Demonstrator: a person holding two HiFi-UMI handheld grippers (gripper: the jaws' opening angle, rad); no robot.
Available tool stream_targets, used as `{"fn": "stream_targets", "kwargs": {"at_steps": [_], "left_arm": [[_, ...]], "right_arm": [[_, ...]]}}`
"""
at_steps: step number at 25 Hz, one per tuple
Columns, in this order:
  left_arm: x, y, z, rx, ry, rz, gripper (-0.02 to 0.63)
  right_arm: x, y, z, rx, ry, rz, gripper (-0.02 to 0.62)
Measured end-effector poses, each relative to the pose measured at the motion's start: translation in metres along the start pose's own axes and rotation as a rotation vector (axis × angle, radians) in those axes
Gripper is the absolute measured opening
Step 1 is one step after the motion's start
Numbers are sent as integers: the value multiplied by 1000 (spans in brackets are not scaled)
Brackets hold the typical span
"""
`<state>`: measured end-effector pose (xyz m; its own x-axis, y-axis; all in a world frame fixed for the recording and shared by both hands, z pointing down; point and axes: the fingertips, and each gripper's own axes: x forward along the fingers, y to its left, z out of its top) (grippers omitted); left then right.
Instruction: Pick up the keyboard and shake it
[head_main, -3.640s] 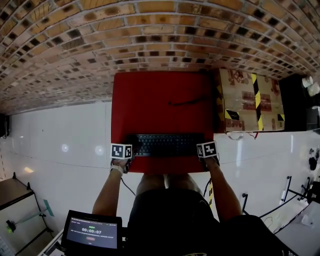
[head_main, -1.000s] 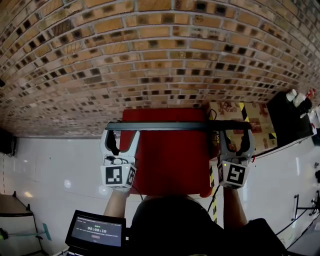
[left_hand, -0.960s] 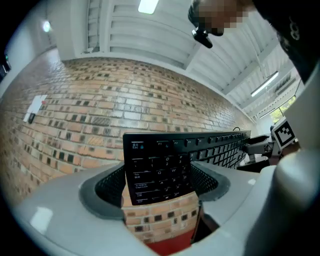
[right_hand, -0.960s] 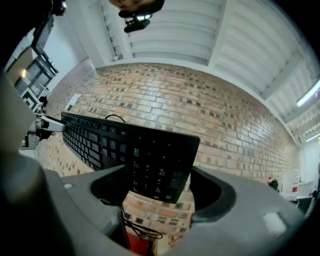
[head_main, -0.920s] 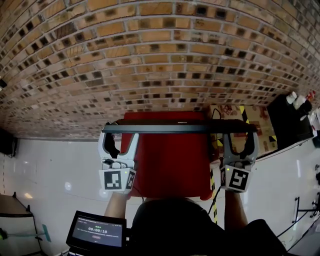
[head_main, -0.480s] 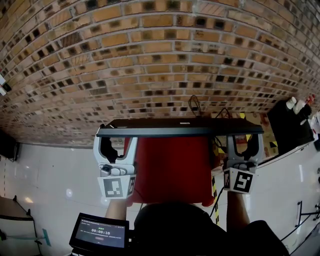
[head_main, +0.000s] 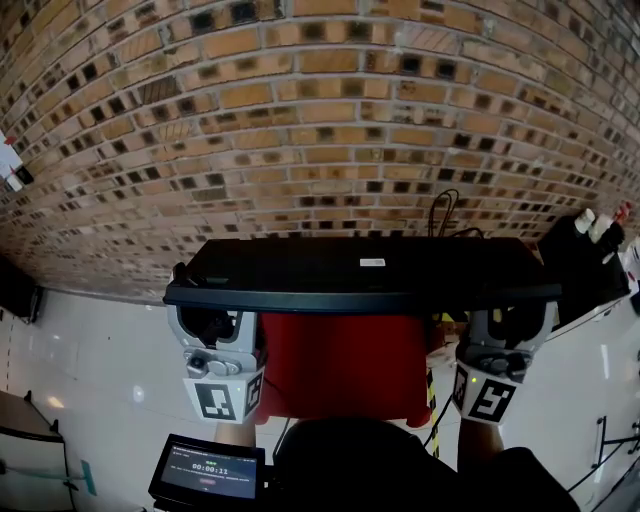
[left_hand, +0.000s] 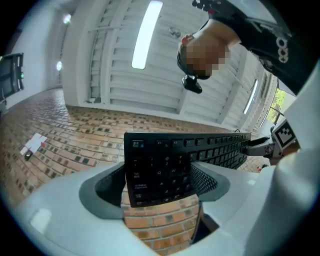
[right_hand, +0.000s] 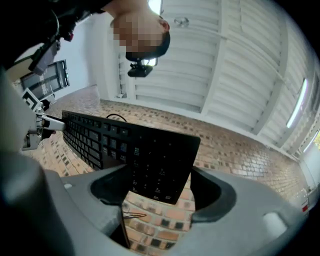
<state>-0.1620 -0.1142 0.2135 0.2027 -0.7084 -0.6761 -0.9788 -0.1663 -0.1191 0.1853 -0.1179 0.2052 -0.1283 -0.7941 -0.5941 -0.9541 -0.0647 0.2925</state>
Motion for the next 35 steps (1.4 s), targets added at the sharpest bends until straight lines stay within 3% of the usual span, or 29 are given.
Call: {"fn": "stream_targets", "kwargs": {"at_steps": [6,11,15,18,24,35], "left_arm": [[-6,16,-10,-43,-4,52,417],[-12,19,7,-38,-45,56,416],[-10,22,-18,-58,24,68,416],[-3,26,-21,-66,19,79,410],[-3,24,1,-60,-57,81,403],[-6,19,-2,-93,-54,63,398]], "right_arm": [[16,14,10,-36,11,43,350],[7,13,32,-41,-76,7,350],[17,24,5,7,24,34,350],[24,26,1,2,45,42,350],[20,18,33,-33,-62,41,350],[12,14,41,-73,-64,47,350]]}}
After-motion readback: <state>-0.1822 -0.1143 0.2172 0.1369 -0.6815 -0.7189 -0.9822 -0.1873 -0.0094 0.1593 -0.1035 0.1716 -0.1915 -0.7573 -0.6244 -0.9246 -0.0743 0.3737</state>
